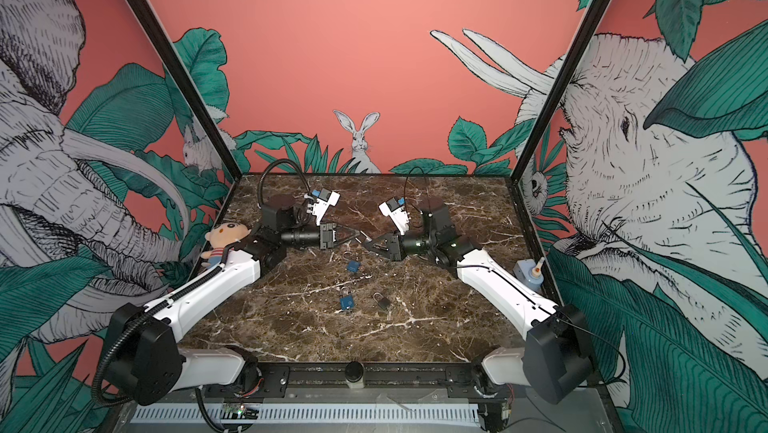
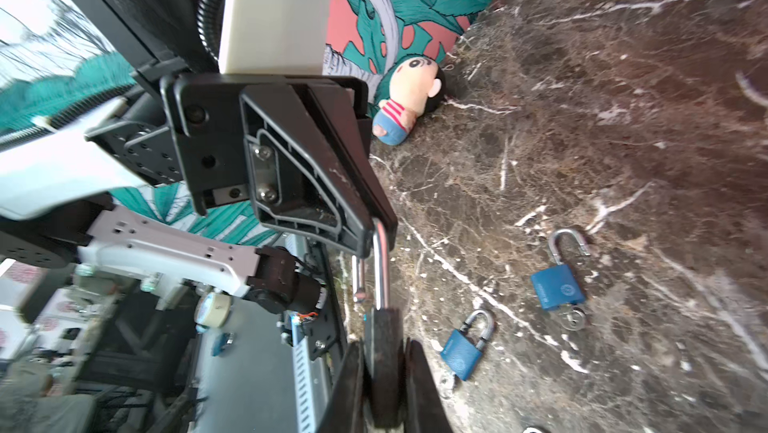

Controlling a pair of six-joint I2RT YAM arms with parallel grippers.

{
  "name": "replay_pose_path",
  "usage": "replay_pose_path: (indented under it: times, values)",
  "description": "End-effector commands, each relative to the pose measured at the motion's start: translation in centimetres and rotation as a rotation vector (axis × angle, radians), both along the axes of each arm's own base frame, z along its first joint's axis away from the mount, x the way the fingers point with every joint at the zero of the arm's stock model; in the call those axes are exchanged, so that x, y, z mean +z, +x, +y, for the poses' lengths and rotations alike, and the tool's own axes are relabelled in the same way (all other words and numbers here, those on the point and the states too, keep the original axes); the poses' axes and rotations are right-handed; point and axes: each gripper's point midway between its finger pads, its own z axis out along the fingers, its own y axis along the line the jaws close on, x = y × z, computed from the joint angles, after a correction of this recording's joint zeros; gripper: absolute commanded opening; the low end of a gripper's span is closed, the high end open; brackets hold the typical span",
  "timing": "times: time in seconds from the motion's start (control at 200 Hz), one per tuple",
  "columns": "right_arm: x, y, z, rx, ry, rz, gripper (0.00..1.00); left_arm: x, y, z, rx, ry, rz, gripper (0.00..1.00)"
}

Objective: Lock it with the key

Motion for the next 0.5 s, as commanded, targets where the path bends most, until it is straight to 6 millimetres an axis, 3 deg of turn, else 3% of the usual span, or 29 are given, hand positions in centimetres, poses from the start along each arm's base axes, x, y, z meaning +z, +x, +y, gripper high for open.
replay_pose_path:
  times: [0.0, 0.26, 0.495]
  values:
    - [7.0, -1.6, 0.5, 0.108, 0.217, -0.117, 0.00, -2.1, 0.4, 0.2, 0.017, 0.042, 0.038, 0.00]
    - [9.3, -3.1, 0.1, 0.189, 0.319, -0.083, 0.00, -2.3, 1.3, -0.4, 0.009, 0.023, 0.051, 0.00]
    - [9.7, -3.0, 0.1, 0.191, 0.334, -0.084, 0.00, -2.6, 1.4, -0.5, 0.002, 0.013, 0.068, 0.00]
